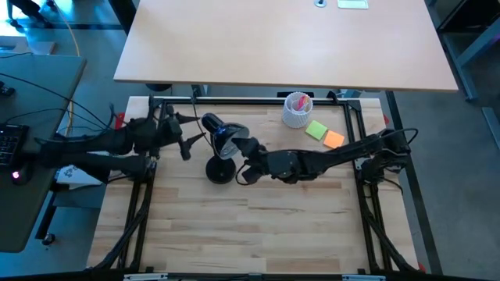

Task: Screw lightbulb
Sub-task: Insert the lightbulb into the lamp

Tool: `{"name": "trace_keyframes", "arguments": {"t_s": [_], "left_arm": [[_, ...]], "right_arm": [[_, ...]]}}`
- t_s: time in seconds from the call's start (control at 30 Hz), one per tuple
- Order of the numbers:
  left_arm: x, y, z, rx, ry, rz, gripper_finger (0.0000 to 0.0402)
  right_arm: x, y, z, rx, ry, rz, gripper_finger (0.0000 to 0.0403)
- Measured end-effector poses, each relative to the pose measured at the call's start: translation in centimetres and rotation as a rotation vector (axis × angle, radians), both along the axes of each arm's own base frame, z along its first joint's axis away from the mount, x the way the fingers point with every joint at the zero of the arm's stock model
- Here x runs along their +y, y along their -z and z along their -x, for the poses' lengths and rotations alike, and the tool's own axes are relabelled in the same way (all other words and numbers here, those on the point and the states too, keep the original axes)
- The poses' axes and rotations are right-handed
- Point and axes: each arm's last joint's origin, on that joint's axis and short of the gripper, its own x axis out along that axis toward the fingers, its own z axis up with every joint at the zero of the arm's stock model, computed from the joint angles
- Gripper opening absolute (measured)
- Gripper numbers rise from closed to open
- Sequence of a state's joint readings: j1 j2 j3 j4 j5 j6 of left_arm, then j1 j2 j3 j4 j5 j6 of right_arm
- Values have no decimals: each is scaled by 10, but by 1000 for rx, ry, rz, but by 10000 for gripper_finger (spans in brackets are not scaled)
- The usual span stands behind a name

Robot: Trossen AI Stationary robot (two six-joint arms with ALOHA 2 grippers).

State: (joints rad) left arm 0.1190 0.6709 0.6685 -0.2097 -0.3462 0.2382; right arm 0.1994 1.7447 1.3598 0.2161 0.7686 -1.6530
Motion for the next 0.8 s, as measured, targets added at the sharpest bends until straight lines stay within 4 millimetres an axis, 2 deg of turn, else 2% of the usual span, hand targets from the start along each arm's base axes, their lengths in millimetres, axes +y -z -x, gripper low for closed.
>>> {"name": "trace_keyframes", "arguments": {"t_s": [0.2,0.4,0.8], "left_arm": [[13,-2,-8,-30,90,-12,254],[17,-2,-16,-49,102,-34,254],[12,0,-25,-46,135,-18,254]], "right_arm": [[-14,2,-2,54,-14,42,263],[-17,2,-3,57,-50,38,263],[-17,2,-4,-158,-26,-315,263]]}}
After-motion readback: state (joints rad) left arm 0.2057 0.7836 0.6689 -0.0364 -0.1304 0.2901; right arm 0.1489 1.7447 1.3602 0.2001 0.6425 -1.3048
